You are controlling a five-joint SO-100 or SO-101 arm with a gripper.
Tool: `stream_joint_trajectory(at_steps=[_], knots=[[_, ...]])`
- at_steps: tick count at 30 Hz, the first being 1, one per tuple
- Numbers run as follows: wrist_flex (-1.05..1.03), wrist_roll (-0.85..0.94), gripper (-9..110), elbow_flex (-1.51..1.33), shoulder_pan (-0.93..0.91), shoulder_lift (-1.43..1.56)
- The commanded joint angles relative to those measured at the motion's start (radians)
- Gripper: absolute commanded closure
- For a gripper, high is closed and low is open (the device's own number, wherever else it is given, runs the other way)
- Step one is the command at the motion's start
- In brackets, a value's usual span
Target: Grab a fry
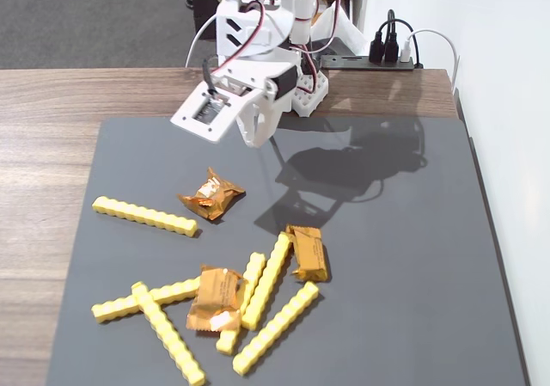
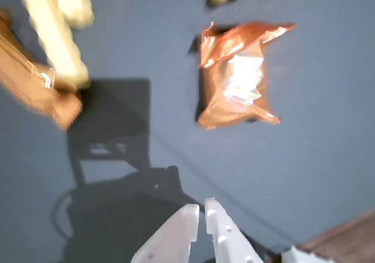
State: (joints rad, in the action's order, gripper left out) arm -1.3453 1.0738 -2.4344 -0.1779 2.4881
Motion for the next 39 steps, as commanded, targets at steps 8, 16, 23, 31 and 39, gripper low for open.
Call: stream_joint_trajectory(at_steps=[8,16,23,31,39], knots=[[-0.064,-0.120,101,0.311,-0.175,-0.225],[-0.098,-0.291,101,0.476,-0.290,-0.377],[-0.078,-0.482,101,0.601,-0.371,-0.531],[-0.048,-0.663,101,0.732,-0.368,-0.752],[-0.035,-0.769,88,0.854,-0.318,-0.908]])
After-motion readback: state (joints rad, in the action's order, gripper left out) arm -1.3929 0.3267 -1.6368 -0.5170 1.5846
